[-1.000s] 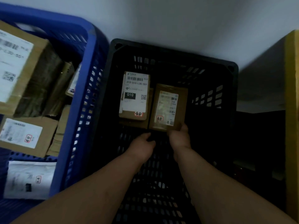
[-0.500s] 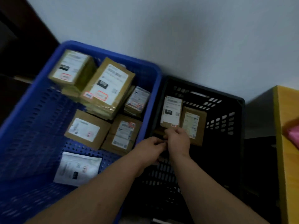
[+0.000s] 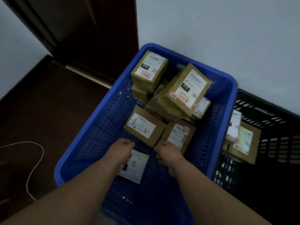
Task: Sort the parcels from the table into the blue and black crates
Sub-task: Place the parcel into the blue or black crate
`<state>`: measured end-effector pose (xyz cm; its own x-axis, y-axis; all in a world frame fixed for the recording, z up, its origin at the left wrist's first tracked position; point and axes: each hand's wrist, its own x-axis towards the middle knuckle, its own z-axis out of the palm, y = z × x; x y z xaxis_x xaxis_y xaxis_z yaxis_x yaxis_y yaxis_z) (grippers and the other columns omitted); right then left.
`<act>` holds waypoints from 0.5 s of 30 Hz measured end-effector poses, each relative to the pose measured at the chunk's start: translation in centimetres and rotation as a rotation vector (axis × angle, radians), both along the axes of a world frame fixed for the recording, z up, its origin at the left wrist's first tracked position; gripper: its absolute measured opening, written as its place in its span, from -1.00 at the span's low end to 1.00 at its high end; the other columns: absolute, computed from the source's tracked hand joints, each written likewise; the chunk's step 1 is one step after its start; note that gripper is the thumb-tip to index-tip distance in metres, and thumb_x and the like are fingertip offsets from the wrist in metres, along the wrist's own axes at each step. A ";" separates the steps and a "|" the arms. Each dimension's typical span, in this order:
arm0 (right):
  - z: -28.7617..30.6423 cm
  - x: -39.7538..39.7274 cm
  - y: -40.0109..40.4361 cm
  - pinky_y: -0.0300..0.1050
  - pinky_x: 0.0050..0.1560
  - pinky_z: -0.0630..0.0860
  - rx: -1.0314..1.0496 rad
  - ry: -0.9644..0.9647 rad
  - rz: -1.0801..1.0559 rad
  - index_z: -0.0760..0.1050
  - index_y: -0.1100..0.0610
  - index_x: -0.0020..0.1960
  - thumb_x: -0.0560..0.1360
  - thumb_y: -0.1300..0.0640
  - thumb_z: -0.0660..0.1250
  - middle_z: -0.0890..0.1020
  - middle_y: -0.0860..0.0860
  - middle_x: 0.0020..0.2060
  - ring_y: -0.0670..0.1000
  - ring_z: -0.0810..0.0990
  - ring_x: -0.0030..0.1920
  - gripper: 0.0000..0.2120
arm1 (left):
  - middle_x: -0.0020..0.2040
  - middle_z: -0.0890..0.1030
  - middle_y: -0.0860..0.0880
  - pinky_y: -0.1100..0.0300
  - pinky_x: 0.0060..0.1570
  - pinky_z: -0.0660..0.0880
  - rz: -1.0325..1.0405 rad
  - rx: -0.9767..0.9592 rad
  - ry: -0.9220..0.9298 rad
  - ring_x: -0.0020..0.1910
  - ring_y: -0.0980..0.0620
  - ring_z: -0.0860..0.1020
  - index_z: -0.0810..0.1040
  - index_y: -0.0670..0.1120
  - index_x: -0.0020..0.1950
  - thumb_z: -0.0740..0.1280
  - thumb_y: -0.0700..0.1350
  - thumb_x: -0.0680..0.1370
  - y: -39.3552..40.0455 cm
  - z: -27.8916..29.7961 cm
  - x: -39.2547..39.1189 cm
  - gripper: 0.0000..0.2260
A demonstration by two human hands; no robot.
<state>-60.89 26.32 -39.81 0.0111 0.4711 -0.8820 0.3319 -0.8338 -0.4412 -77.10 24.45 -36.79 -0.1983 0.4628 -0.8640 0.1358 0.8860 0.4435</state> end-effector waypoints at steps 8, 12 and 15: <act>-7.4 -3.5 2.2 -0.15 0.01 0.42 0.169 -0.298 0.278 0.48 0.26 0.23 0.60 0.21 0.21 0.56 0.16 0.03 0.15 0.52 0.06 -0.76 | 0.33 0.46 -0.10 0.04 0.21 0.51 -0.021 -0.044 0.020 0.22 -0.07 0.48 0.18 -0.08 0.56 0.25 -0.05 0.64 2.7 -8.2 -4.4 -0.49; -10.6 -3.4 4.9 -0.04 0.26 0.33 0.314 -0.498 0.465 0.38 0.24 0.33 0.60 0.15 0.20 0.40 0.23 0.32 0.20 0.37 0.30 -0.67 | 0.04 0.49 -0.04 0.06 0.18 0.52 0.058 -0.088 -0.086 0.14 -0.04 0.49 0.16 -0.07 0.57 0.27 -0.07 0.63 4.3 -11.6 -3.6 -0.46; -12.8 -3.3 7.0 0.05 0.34 0.29 0.338 -0.536 0.550 0.21 0.14 0.50 0.56 0.08 0.25 0.24 0.16 0.46 0.21 0.25 0.41 -0.45 | 0.17 0.49 -0.08 0.06 0.18 0.53 0.121 -0.135 -0.151 0.20 -0.04 0.48 0.19 -0.07 0.56 0.28 -0.07 0.63 5.0 -13.9 -2.5 -0.48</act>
<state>-64.15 33.32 -52.63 0.0800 0.7699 -0.6331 0.8884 -0.3431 -0.3051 -79.63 29.42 -50.73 -0.1093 0.3219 -0.9404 -0.0334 0.9444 0.3271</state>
